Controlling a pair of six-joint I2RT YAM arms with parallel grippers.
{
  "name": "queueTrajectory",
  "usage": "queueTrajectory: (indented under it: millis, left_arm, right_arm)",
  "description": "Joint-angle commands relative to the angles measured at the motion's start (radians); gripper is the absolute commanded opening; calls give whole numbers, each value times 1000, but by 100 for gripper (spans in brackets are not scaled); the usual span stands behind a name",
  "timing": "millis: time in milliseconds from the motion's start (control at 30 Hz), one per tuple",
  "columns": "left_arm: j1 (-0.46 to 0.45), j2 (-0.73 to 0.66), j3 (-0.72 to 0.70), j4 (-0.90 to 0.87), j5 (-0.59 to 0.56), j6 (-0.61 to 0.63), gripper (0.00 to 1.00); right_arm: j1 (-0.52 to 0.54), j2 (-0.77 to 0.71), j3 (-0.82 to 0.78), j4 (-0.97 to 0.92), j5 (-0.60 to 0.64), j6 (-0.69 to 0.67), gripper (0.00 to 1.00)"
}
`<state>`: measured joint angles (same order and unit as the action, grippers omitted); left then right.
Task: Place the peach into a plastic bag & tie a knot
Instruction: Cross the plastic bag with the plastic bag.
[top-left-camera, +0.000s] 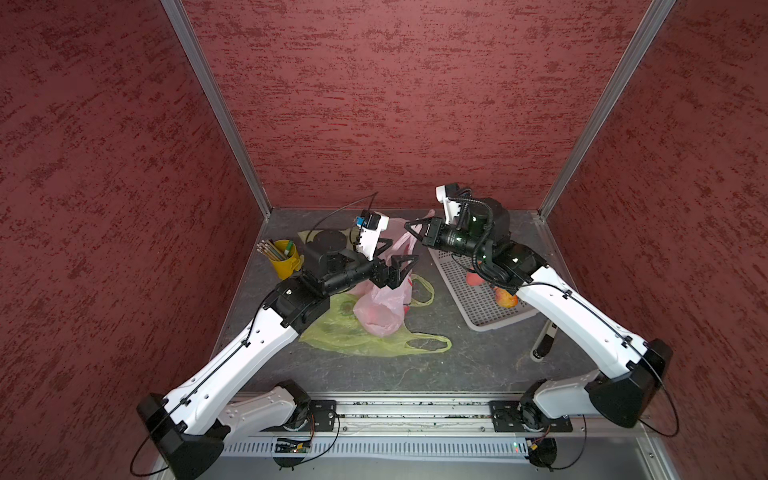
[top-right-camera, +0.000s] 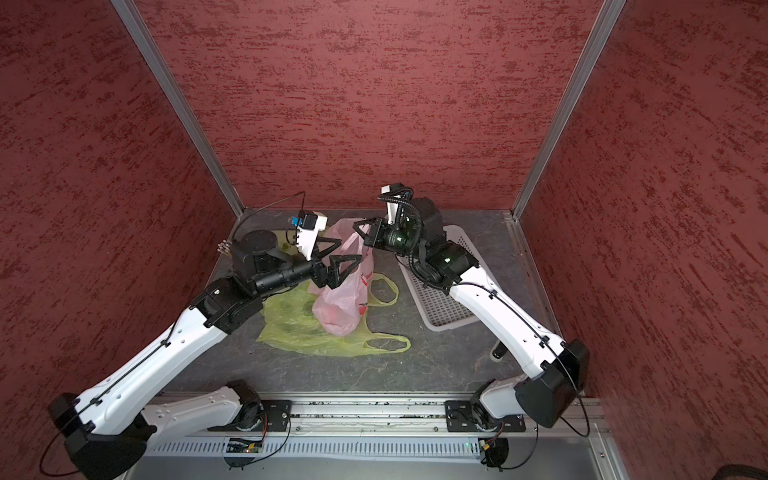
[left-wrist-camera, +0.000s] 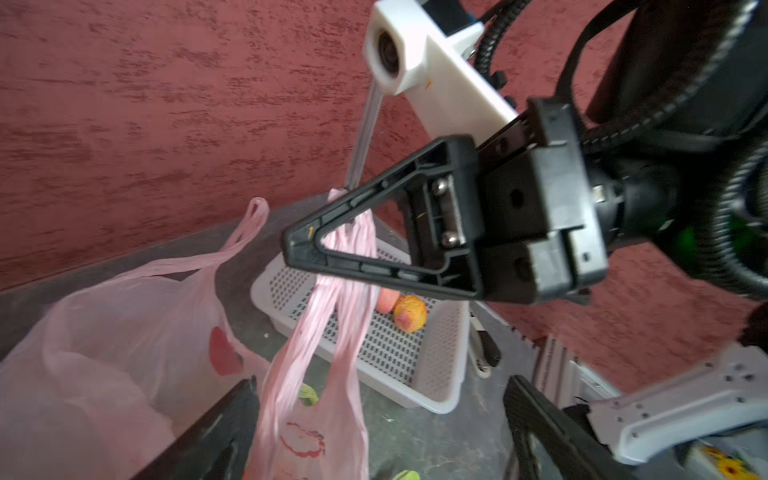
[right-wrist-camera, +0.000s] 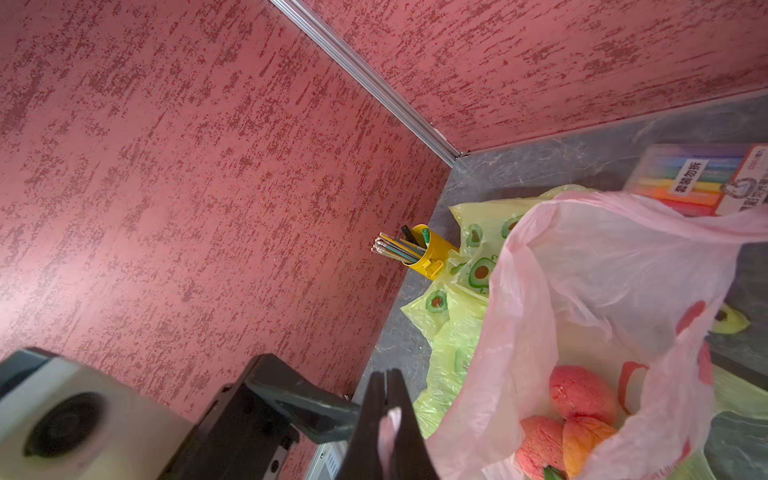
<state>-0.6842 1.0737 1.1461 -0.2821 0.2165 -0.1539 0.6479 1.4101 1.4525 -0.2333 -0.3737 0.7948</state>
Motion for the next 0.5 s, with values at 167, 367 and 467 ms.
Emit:
queueTrajectory:
  millis: [167,367,467]
  left_arm:
    - [-133,58,-19,144,-439,121,89]
    - [-184,134,-20,185,-564,94,72]
    - [-183,145,-37,178,-621,66,52]
  right_arm:
    - [32,-1,43,37,40,57,0]
    - [44,-10,34,56,66,87,0]
    - [44,-21,32,47,88,90,0]
